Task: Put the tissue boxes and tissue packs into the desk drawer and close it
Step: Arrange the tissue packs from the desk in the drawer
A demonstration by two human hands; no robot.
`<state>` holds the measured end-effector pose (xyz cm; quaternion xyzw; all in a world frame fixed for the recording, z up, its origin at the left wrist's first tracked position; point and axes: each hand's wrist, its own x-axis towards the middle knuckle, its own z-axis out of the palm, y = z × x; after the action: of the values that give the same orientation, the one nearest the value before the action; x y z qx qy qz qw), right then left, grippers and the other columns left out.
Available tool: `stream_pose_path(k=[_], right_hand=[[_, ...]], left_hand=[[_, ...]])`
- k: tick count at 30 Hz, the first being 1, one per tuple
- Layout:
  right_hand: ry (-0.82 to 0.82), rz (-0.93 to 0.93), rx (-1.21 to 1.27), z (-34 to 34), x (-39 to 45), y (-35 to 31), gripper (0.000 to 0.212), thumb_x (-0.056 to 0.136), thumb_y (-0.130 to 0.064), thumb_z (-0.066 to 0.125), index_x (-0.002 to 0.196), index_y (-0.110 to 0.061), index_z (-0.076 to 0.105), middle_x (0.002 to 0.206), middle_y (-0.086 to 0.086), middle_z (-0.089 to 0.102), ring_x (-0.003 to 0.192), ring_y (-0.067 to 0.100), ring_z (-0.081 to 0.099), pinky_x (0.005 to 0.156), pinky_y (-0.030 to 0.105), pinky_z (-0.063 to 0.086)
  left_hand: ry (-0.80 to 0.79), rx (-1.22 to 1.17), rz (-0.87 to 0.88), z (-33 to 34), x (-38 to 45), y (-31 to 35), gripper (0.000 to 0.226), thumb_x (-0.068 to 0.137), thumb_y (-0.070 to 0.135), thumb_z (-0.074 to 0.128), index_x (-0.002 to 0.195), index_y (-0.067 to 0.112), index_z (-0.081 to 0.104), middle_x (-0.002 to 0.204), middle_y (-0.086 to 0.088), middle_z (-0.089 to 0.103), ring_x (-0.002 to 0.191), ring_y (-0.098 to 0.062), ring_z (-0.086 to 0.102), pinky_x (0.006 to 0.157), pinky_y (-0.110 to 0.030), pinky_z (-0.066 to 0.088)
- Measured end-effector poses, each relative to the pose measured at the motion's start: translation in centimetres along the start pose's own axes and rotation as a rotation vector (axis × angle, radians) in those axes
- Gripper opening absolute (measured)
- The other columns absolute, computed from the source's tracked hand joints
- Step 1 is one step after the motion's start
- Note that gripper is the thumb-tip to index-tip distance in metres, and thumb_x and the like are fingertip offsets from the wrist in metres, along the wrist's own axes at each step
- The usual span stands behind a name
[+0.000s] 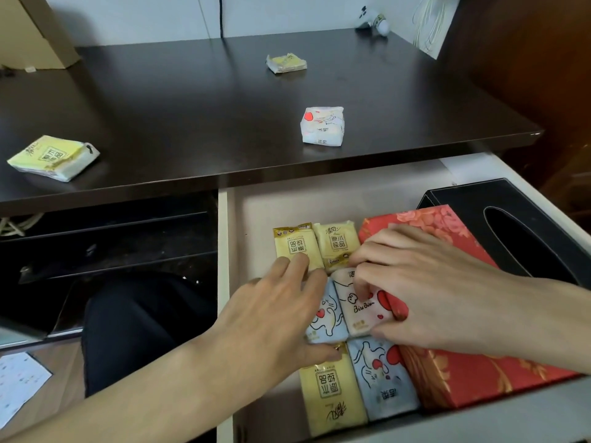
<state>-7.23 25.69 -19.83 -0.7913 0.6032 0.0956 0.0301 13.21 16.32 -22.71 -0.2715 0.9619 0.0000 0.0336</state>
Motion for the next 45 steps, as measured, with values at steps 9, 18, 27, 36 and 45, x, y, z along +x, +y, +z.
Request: stream_pose_path(k=[9,18,27,36,45], right_hand=[[0.192,-0.014,0.31,-1.3,0.5,0.5,0.019,0.092,-0.045,0.067,0.106,-0.036,0.074,0.125,-0.015,0.063,0.12,0.007,0.052,0.106,0.038,0.041],[0.513,0.207,0.477,-7.6,10.7,7.1,0.01,0.09,-0.034,0.069,0.099,-0.03,0.073,0.108,-0.013,0.068,0.108,0.013,0.06,0.091,0.04,0.047],[0.309,0.354,0.437,-7.7,16.4,8.5,0.052,0.082,-0.044,0.079,0.128,-0.03,0.058,0.128,-0.005,0.052,0.117,0.023,0.054,0.09,0.044,0.047],[0.358,0.231,0.389,-8.7,21.4,2.6,0.058,0.086,-0.061,0.069,0.129,-0.024,0.065,0.134,-0.001,0.056,0.118,0.024,0.054,0.087,0.042,0.046],[0.197,0.255,0.102,-9.6,20.5,2.7,0.053,0.094,-0.07,0.043,0.12,-0.03,0.068,0.12,-0.005,0.055,0.101,0.02,0.059,0.08,0.042,0.051]], left_hand=[[0.007,-0.004,0.029,-0.7,-0.1,-0.6,0.084,0.068,0.09,0.031,0.125,0.028,0.035,0.112,0.01,0.033,0.097,-0.01,0.039,0.057,-0.026,0.032],[0.344,-0.085,-0.148,-8.2,1.4,-9.0,0.049,0.085,0.067,0.035,0.117,0.032,0.051,0.108,0.013,0.05,0.104,-0.013,0.055,0.077,-0.043,0.052],[0.397,-0.13,-0.453,-8.9,1.5,-19.3,0.046,0.09,0.046,0.058,0.127,0.018,0.056,0.126,-0.003,0.055,0.115,-0.024,0.052,0.092,-0.042,0.046],[0.448,-0.162,-0.62,-8.5,-2.0,-24.7,0.048,0.087,0.044,0.063,0.127,0.019,0.059,0.136,-0.006,0.049,0.127,-0.027,0.041,0.093,-0.044,0.043],[0.235,-0.354,-0.741,-7.0,-3.1,-27.6,0.05,0.079,0.05,0.07,0.127,0.036,0.063,0.13,-0.004,0.053,0.111,-0.028,0.058,0.093,-0.037,0.046]])
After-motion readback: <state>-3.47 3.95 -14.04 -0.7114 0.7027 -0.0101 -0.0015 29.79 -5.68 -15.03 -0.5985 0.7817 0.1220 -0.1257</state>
